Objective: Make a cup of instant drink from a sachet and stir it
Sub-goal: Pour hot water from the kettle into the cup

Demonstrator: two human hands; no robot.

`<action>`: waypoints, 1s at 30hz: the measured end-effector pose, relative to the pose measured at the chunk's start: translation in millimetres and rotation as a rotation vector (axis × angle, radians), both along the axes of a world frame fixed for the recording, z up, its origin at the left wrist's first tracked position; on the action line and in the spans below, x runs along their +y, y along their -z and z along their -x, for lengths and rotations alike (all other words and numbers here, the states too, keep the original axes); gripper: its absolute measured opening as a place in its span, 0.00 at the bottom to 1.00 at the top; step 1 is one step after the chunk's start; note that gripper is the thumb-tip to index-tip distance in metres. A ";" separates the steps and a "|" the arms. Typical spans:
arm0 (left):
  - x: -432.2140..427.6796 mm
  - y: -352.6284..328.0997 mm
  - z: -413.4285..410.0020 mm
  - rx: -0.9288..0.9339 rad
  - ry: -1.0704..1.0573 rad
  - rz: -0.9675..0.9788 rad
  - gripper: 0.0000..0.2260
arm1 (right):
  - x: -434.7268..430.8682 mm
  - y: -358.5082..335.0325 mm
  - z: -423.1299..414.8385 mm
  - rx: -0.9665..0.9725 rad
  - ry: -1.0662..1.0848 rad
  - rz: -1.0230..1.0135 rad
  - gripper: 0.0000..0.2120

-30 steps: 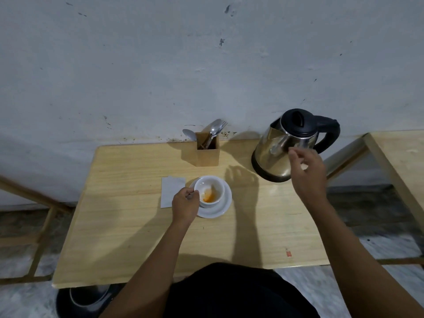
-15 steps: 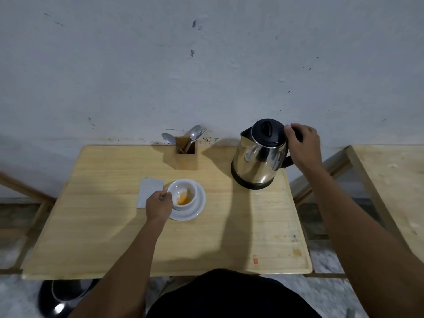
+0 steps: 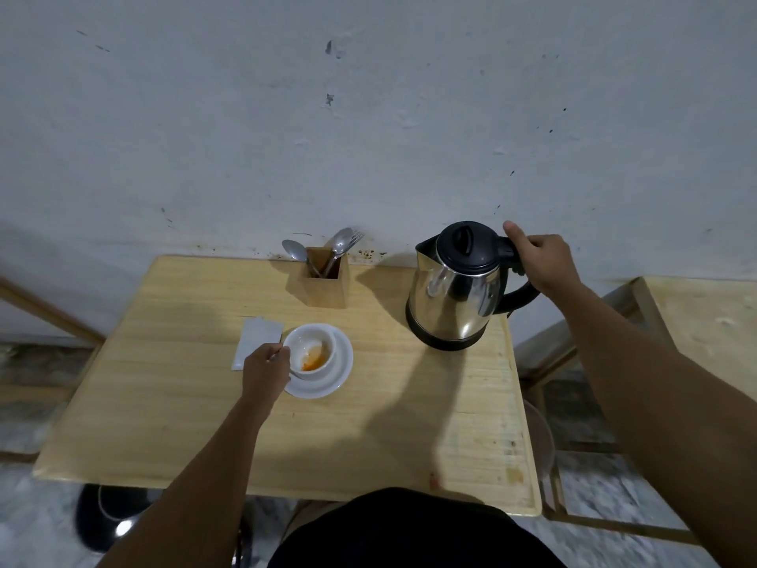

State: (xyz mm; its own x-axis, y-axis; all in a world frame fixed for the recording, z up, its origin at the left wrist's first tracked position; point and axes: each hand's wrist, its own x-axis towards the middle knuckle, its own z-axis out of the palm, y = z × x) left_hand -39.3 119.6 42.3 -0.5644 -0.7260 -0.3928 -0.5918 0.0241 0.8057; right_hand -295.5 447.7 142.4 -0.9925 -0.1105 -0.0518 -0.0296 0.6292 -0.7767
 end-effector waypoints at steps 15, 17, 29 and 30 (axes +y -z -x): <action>1.8 -0.3 1.3 -0.010 0.032 0.038 0.07 | -4.9 9.4 -6.7 0.118 0.086 0.132 0.26; 1.6 0.1 1.1 -0.011 0.039 0.043 0.07 | -6.3 9.5 -11.0 0.126 0.116 0.148 0.26; -2.8 0.9 -1.2 0.016 0.039 0.017 0.07 | -29.8 -20.3 -32.5 0.300 0.032 0.014 0.26; -3.9 1.0 -1.1 0.018 0.041 0.009 0.07 | -33.7 -25.0 -34.2 0.309 0.013 -0.011 0.26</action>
